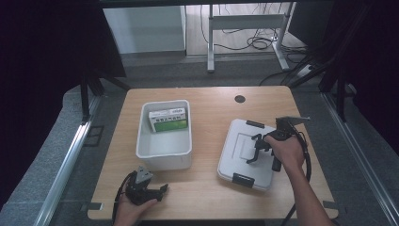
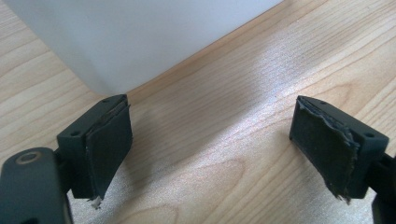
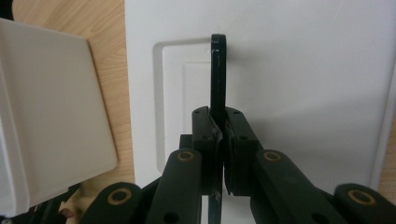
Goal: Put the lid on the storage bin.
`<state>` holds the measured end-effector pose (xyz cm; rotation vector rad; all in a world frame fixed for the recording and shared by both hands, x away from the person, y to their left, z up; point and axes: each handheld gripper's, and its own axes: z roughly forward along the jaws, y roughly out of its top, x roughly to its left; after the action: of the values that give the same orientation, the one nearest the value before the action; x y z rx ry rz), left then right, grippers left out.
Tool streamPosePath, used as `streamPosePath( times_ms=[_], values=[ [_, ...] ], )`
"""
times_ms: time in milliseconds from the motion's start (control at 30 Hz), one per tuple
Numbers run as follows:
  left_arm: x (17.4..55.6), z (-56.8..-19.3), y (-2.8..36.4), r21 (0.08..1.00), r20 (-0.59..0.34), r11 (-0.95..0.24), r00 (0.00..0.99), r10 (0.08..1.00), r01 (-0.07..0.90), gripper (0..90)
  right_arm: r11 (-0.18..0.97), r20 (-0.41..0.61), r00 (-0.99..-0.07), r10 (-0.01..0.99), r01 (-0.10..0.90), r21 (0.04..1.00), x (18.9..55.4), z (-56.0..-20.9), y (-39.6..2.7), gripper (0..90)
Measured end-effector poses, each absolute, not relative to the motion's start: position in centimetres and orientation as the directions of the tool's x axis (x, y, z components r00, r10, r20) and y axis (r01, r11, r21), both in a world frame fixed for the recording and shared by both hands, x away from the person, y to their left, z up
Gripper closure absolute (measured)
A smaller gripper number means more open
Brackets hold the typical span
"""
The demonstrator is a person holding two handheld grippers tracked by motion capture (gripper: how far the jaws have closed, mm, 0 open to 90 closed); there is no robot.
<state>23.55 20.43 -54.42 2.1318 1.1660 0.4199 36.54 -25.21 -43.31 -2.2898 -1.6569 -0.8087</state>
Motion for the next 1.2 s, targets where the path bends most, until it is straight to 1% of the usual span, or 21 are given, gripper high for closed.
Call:
streamPosePath(
  times_ms=[167, 567, 900, 1200],
  values=[
    [23.6, -54.4, 20.4, 0.684, -0.033, -0.383, 0.551, 0.834, 0.621, 13.0, -0.333, 0.548, 0.194, 0.814, 0.928, 0.166, 36.4, -42.3, -25.2, 84.4],
    [23.6, -54.4, 20.4, 0.684, -0.034, -0.382, 0.551, 0.834, 0.621, 13.0, -0.320, 0.556, 0.165, 0.814, 0.927, 0.193, 36.2, -40.7, -25.1, 84.4],
    [23.5, -54.4, 20.4, 0.686, -0.033, -0.380, 0.549, 0.835, 0.621, 13.0, -0.315, 0.582, 0.135, 0.802, 0.924, 0.219, 36.0, -39.0, -24.9, 84.4],
    [23.5, -54.4, 20.4, 0.686, -0.033, -0.382, 0.550, 0.834, 0.620, 13.0, -0.296, 0.579, 0.109, 0.808, 0.925, 0.239, 36.0, -37.8, -24.5, 84.4]
  ],
)
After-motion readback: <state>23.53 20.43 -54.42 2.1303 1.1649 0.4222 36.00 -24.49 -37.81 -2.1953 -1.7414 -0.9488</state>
